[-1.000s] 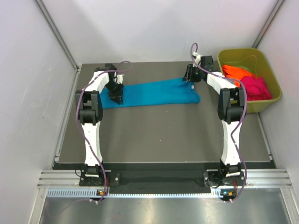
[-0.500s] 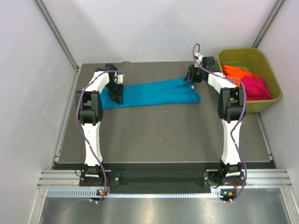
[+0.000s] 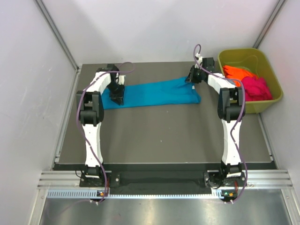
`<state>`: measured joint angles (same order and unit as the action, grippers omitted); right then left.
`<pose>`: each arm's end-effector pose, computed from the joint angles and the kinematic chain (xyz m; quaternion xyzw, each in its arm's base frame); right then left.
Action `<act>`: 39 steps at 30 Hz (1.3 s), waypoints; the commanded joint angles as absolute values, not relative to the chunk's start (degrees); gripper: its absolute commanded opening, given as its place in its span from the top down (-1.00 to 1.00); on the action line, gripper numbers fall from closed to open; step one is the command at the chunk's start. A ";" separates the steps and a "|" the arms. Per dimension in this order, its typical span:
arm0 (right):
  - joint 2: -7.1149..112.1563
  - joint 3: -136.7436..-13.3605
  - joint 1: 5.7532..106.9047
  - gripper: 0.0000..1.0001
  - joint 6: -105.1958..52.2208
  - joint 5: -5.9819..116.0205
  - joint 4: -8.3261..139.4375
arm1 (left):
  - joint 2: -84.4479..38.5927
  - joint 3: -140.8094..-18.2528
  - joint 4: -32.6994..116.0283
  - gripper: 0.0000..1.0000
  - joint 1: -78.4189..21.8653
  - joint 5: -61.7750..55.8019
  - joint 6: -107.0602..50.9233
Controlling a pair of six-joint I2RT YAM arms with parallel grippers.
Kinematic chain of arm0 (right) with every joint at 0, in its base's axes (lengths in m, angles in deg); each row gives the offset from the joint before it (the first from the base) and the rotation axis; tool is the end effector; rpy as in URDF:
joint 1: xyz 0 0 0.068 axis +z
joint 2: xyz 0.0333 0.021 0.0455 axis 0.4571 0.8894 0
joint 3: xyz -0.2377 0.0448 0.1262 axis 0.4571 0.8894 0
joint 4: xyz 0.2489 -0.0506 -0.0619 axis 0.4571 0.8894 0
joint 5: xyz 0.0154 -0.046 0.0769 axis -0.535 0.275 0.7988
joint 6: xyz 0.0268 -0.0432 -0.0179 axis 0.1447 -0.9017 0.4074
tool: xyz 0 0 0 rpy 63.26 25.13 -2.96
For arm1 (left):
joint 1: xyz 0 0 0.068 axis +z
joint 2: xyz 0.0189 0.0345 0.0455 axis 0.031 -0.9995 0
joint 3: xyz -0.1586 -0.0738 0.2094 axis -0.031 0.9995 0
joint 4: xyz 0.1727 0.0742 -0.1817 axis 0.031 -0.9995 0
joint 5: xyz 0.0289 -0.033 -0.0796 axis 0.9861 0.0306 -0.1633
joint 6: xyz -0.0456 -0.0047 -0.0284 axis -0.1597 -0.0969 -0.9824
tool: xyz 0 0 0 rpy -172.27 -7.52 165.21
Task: Fold and stack the t-shirts
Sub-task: Fold the tshirt
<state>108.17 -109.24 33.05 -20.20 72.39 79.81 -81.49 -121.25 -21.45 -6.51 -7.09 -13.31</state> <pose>0.5328 0.0696 0.1664 -0.0320 0.8948 0.2606 0.3610 0.4686 -0.0465 0.1682 0.0768 0.9882 -0.1084 0.0758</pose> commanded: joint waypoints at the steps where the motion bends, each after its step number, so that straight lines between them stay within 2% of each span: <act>1: 109.69 -113.50 33.00 0.77 -19.06 73.57 75.86 | -80.59 -119.86 -22.40 0.41 -7.23 -5.98 -12.45; 12: 112.42 -118.60 33.18 0.72 -19.59 70.76 73.49 | -79.97 -119.07 -22.49 0.42 -8.02 -4.83 -12.09; 16: 112.59 -119.04 33.18 0.64 -19.42 69.09 73.40 | -80.06 -118.81 -22.40 0.42 -8.37 -4.48 -12.18; 17: 112.59 -119.04 33.27 0.58 -19.33 68.65 73.48 | -80.06 -118.81 -22.49 0.42 -8.46 -4.48 -12.10; 18: 112.33 -118.95 33.27 0.30 -19.59 68.30 73.66 | -79.97 -118.81 -22.40 0.42 -8.54 -4.48 -12.18; 21: 110.06 -118.51 33.53 -0.01 -20.55 67.07 74.19 | -79.36 -119.42 -22.23 0.39 -8.63 -3.87 -12.18; 24: 106.11 -117.81 33.97 -0.11 -21.96 67.15 74.28 | -78.48 -121.00 -21.70 0.32 -8.63 -2.64 -12.36; 32: 102.48 -117.28 37.92 -0.04 -23.72 73.99 74.54 | -77.51 -121.80 -20.56 0.21 -8.63 -2.72 -13.59; 34: 103.18 -116.93 39.06 0.03 -23.11 74.80 74.45 | -77.07 -121.10 -20.56 0.21 -8.63 -2.98 -13.76; 36: 104.50 -117.10 40.82 0.18 -22.85 75.50 74.37 | -76.46 -120.74 -20.56 0.21 -8.63 -3.60 -13.94; 39: 106.87 -118.68 43.02 0.22 -22.32 75.77 74.19 | -75.58 -119.69 -20.64 0.21 -8.63 -4.31 -14.20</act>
